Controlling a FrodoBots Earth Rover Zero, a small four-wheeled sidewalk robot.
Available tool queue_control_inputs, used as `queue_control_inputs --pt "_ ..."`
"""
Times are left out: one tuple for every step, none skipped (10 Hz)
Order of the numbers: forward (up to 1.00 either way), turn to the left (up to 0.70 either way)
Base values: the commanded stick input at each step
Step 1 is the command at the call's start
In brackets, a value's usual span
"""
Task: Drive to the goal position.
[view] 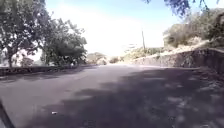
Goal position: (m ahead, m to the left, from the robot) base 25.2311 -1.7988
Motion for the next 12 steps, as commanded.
queue_control_inputs --pt "0.5 0.0" --pt "0.5 0.0" --pt "0.5 0.0" --pt "0.5 0.0" --pt "0.5 0.0" --pt "0.5 0.0" --pt "0.5 0.0" --pt "0.5 0.0" --pt "0.5 0.0" --pt "0.5 0.0" --pt "0.5 0.0" --pt "0.5 0.0"
